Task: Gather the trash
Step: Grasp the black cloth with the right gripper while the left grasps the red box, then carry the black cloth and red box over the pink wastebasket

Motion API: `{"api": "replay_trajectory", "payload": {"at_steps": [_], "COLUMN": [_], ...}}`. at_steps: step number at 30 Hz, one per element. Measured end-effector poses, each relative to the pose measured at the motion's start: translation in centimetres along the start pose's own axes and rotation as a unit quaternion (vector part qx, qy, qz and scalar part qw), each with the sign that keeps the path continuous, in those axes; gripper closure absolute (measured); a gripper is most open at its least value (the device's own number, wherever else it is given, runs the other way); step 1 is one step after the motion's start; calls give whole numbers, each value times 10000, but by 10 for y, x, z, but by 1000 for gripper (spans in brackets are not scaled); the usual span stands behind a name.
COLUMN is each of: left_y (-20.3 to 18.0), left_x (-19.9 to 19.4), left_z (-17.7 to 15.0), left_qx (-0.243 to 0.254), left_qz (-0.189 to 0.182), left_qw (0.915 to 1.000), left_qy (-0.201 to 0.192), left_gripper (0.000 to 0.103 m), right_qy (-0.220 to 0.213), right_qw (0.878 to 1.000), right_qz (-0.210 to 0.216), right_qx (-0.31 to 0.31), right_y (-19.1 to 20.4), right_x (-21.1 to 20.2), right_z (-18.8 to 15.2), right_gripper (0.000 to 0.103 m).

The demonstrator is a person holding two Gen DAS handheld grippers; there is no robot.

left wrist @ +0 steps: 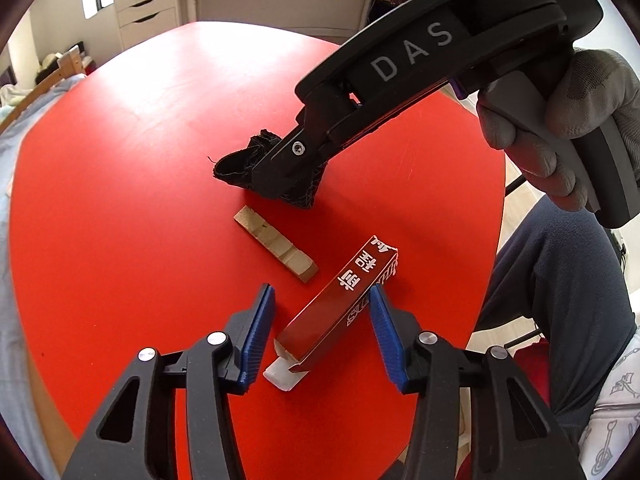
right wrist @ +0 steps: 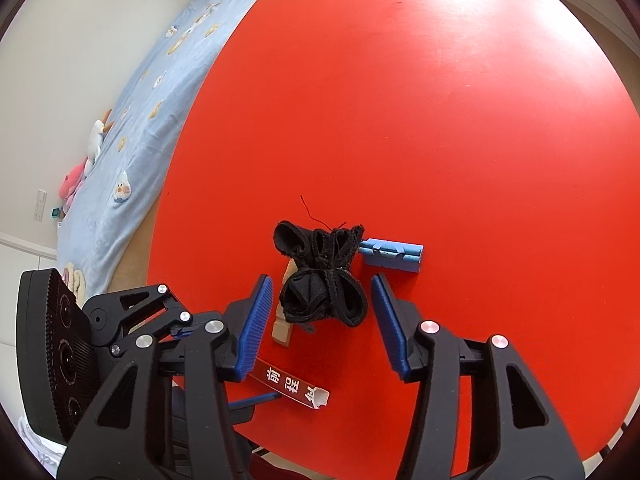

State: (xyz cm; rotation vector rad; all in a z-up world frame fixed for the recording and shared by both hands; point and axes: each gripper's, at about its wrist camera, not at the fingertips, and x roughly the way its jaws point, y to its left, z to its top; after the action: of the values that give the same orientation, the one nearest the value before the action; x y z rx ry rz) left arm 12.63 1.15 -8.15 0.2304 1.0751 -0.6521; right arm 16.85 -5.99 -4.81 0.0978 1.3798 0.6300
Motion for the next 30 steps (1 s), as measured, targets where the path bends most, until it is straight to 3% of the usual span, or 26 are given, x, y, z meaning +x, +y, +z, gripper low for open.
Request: {"api": "replay_trajectory", "payload": {"at_steps": [5,11,19,30], "left_y": [-6,-14,-21,-36], "left_x": [-1,-1,-9,-40], "left_z": [-2,-4,-6,-4], "left_qx": [42,-34,-365,-1048], "left_qz": [28,130,356,816], "left_qw": [10000,9998,9987,9905], "left_qy": [85,132,48,-358], "left_gripper": [84,88,88,88], "right_qy": [-5,-131,-288,-632], "right_qw": [9999,9998,9993,9968], "right_qz": [-37,-48,-64,-259], "right_qx": [-105,-162,-233,-407], "right_y": [2,2,5,5], "right_x": [-1,-8,-19,-51], "right_z": [-2,-3,-4,-25], "right_gripper": [67,73,74,74]}}
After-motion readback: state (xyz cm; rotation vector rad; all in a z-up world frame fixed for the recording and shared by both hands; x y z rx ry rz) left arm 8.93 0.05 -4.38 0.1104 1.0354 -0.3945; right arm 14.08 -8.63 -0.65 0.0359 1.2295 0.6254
